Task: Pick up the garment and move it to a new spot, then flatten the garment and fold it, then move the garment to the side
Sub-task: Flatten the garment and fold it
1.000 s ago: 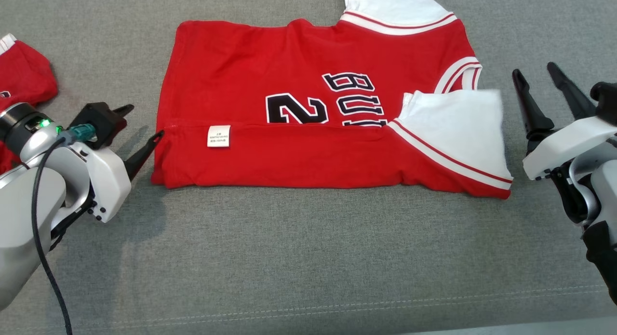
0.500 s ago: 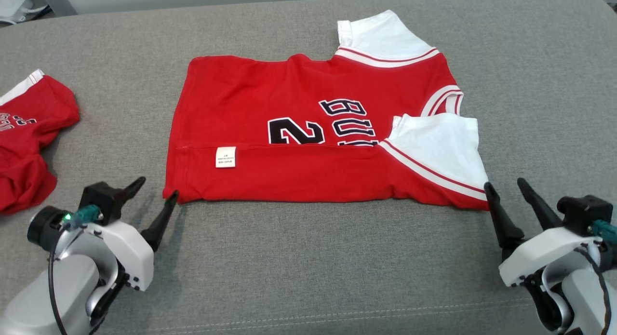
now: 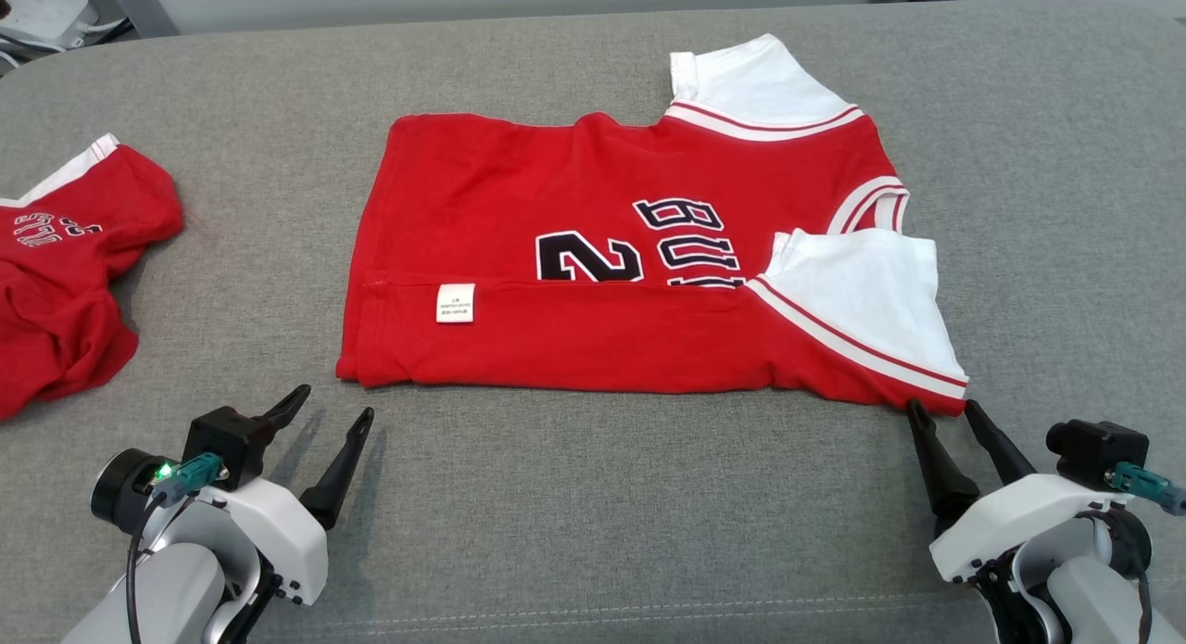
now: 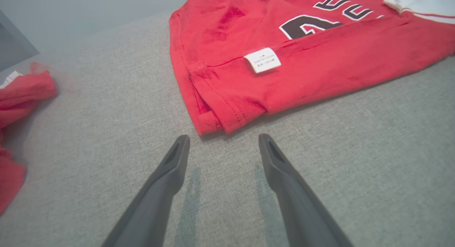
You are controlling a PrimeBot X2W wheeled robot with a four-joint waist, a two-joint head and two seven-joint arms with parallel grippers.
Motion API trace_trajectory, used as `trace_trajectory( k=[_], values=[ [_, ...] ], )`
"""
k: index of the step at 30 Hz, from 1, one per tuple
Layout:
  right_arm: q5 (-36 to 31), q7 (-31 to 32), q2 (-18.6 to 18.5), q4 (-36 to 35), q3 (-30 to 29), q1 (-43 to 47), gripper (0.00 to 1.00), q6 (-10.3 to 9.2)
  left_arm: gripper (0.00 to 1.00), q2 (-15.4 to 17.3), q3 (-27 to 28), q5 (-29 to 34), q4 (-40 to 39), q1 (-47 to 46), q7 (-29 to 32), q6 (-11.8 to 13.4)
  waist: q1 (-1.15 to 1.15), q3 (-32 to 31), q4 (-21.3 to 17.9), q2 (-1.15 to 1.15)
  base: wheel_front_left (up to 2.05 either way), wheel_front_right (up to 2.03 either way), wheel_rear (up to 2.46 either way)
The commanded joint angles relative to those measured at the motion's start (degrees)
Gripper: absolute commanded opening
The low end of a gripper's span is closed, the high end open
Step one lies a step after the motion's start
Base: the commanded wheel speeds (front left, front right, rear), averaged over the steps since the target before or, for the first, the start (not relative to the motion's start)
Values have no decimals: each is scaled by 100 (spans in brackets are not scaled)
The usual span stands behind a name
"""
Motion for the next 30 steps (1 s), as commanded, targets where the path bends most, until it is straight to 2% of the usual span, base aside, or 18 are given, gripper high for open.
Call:
trace_trajectory(
  k=[1,8,9,11,12,13,14,15,16,23,30],
  values=[
    [104,-76,-37,-32,121,43,100,23,100,179,300,91,-55,-63,-58,-33,0,10,32,0,0,0,0],
    [399,-76,-3,7,153,-46,100,23,100,33,660,442,10,40,-59,-214,0,49,97,0,0,0,0],
    [378,-76,-19,3,167,-59,93,23,100,4,709,485,15,57,-59,-231,0,55,103,0,0,0,0],
    [380,-76,-20,7,162,-72,73,23,100,-46,800,565,31,89,-59,-265,0,66,109,0,0,0,0],
    [366,-76,-27,23,180,-80,56,23,100,-67,838,607,40,101,-59,-283,0,71,112,0,0,0,0],
    [361,-76,-28,34,189,-91,48,23,100,-88,875,646,50,112,-59,-304,0,80,114,0,0,0,0],
    [363,-76,-27,38,189,-103,34,23,100,-108,912,687,59,117,-59,-325,0,88,115,0,0,0,0],
    [367,-76,-25,34,188,-117,12,23,100,-128,955,729,57,118,-59,-343,0,96,116,0,0,0,0],
    [377,-76,-23,13,169,-131,0,23,100,-147,997,769,59,122,-59,-358,0,104,115,0,0,0,0],
    [282,-76,-134,-51,157,-152,0,23,100,-351,1344,870,114,135,-59,-498,0,165,92,0,0,0,0],
    [182,-76,-214,-72,211,-195,0,23,100,-611,1788,637,286,105,-59,-628,0,221,10,0,0,0,0]
  ],
)
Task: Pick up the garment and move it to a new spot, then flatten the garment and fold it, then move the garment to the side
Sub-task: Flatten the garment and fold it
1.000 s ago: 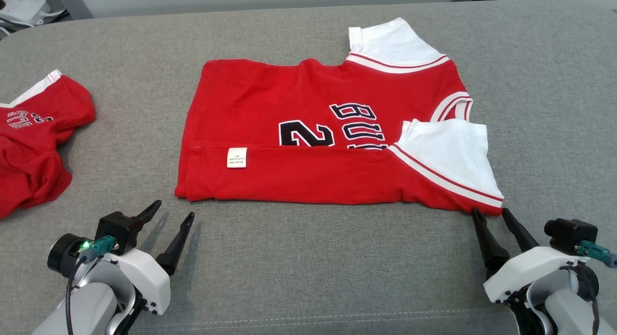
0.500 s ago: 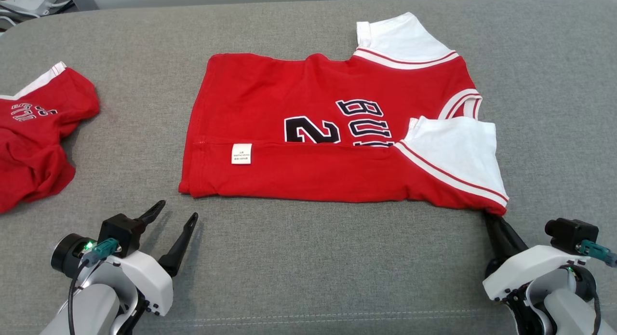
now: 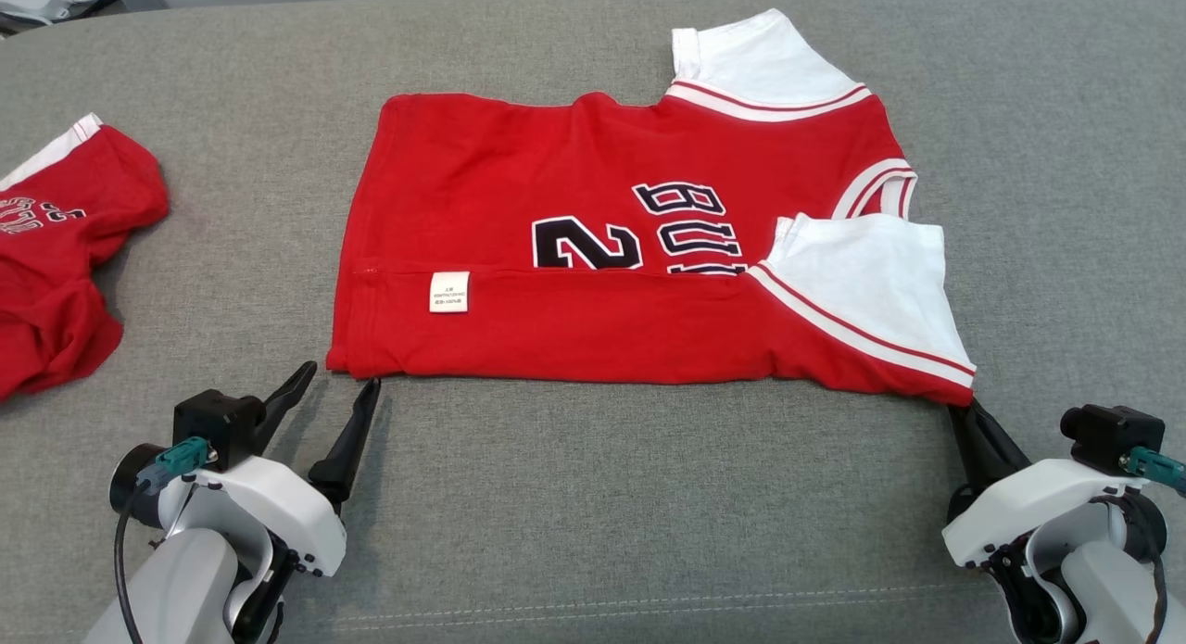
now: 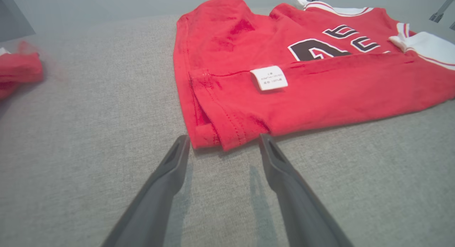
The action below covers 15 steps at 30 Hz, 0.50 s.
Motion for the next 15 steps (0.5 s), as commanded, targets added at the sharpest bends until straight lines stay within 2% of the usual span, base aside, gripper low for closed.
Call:
trace_trajectory(
  k=[1,4,5,6,7,8,9,15],
  values=[
    [-36,-76,-63,-153,116,-60,0,23,100,141,304,-104,-40,-126,-59,-54,0,21,-32,0,0,0,0],
    [-48,-76,-52,-181,185,-97,0,23,100,71,388,-131,-8,-154,-59,-80,0,57,-90,0,0,0,0],
    [-58,-76,-52,-188,204,-109,18,23,100,63,401,-123,-5,-156,-59,-83,0,62,-104,0,0,0,0],
    [-58,-76,-52,-188,204,-109,18,23,100,63,401,-123,-5,-156,-59,-83,0,62,-104,0,0,0,0],
    [-65,-76,-50,-194,224,-116,42,23,100,61,403,-105,-8,-159,-59,-85,0,66,-118,0,0,0,0],
    [-79,-76,-54,-200,243,-125,75,23,100,68,384,-73,-21,-160,-59,-86,0,70,-130,0,0,0,0],
    [-112,-76,-66,-213,265,-134,100,23,100,70,375,-66,-37,-158,-59,-87,0,74,-141,0,0,0,0],
    [-62,-76,-75,-411,348,-79,100,23,100,126,316,-2,-119,-146,-59,-89,0,72,-161,0,0,0,0]
  ],
)
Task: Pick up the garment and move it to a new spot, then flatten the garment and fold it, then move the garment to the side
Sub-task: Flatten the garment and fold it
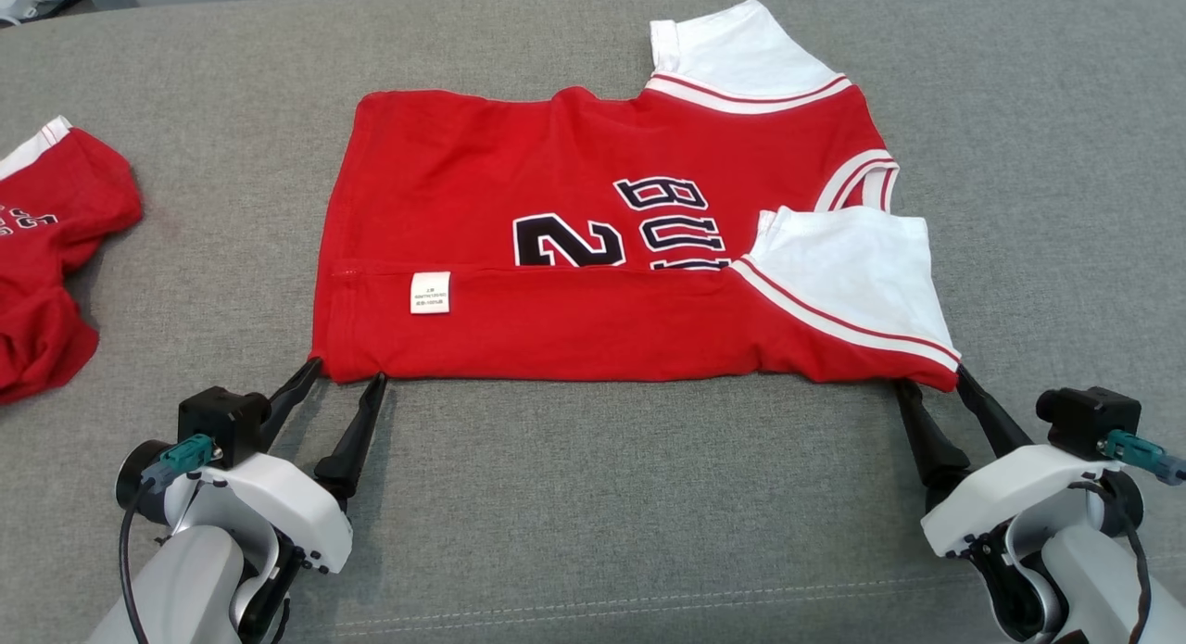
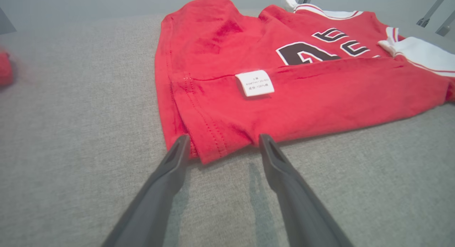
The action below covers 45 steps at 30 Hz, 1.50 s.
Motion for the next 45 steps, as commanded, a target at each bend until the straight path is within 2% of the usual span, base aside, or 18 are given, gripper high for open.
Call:
trace_trajectory(
  k=[1,7,17,30,33,38,40,45],
  values=[
    [27,-76,-71,-141,135,48,100,23,100,235,182,-1,-103,-137,-59,-39,0,-4,6,0,0,0,0],
    [56,-76,-167,-372,288,96,100,23,100,269,151,15,-134,-122,-59,-40,0,-20,38,0,0,0,0],
    [-159,-77,-408,-588,185,360,100,23,100,256,165,6,-157,0,-59,-40,0,-88,48,0,0,0,0],
    [-200,-77,-398,-588,429,319,100,23,100,232,167,-33,-153,31,-59,-40,0,-85,46,0,0,0,0],
    [-196,-77,-390,-555,451,247,92,23,100,233,161,-42,-146,22,-59,-40,0,-68,79,0,0,0,0],
    [-260,-77,-401,-552,411,190,91,23,100,240,158,-54,-133,22,-59,-40,0,-50,112,0,0,0,0],
    [-308,-77,-402,-571,382,185,87,23,100,240,160,-70,-127,28,-59,-40,0,-44,121,0,0,0,0],
    [-395,-77,-401,-641,328,195,85,23,100,233,154,-82,-120,49,-59,-40,0,-38,116,0,0,0,0]
  ],
)
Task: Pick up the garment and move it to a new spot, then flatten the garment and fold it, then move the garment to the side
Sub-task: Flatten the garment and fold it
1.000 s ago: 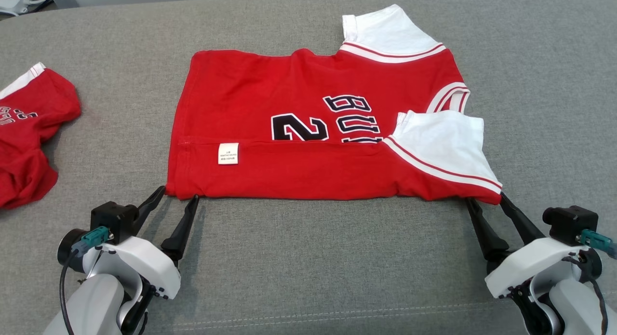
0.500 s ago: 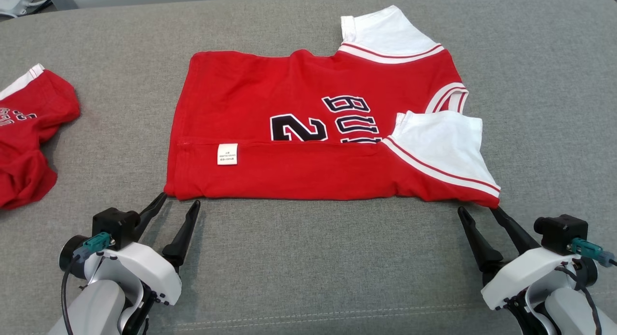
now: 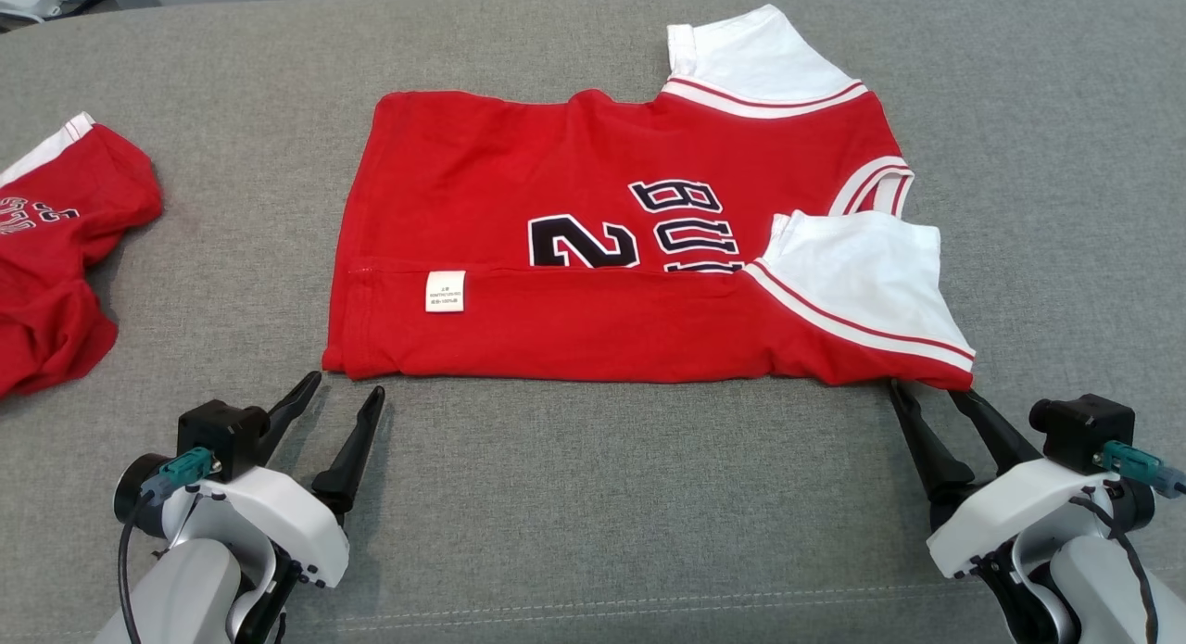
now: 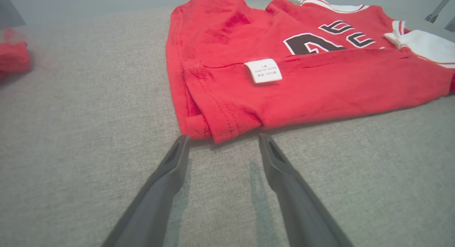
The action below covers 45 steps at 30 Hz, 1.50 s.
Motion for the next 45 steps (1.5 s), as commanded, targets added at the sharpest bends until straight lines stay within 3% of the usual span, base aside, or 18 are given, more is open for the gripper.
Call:
trace_trajectory(
  k=[1,7,10,15,17,18,22,25,35,45],
  values=[
    [-59,-77,-64,-162,27,-9,85,23,100,167,186,-51,-93,-68,-59,-40,0,0,-4,0,0,0,0],
    [-46,-77,-71,-289,-75,71,87,23,100,175,187,-27,-98,-78,-59,-40,0,7,-29,0,0,0,0],
    [-13,-77,-87,-322,-154,137,96,23,100,176,192,-10,-89,-73,-59,-41,0,9,-38,0,0,0,0],
    [72,-77,-55,-439,-238,233,95,23,100,173,217,21,-72,-58,-59,-41,0,16,-53,0,0,0,0],
    [95,-77,-44,-450,-213,251,75,23,100,165,229,31,-65,-52,-59,-41,0,22,-59,0,0,0,0],
    [114,-77,-40,-442,-182,252,54,23,100,161,230,36,-63,-52,-59,-41,0,26,-60,0,0,0,0],
    [168,-77,-45,-400,-114,203,36,23,100,149,228,57,-58,-71,-59,-41,0,35,-52,0,0,0,0],
    [183,-77,-48,-410,-135,184,1,23,100,150,225,59,-53,-85,-59,-41,0,36,-46,0,0,0,0],
    [73,-77,-145,-403,-326,156,0,23,100,150,172,-111,-79,-127,-59,-41,0,75,-68,0,0,0,0],
    [-36,-77,-227,-298,-208,31,0,23,100,138,322,-675,-5,-395,-59,-41,0,153,-135,0,0,0,0]
  ],
)
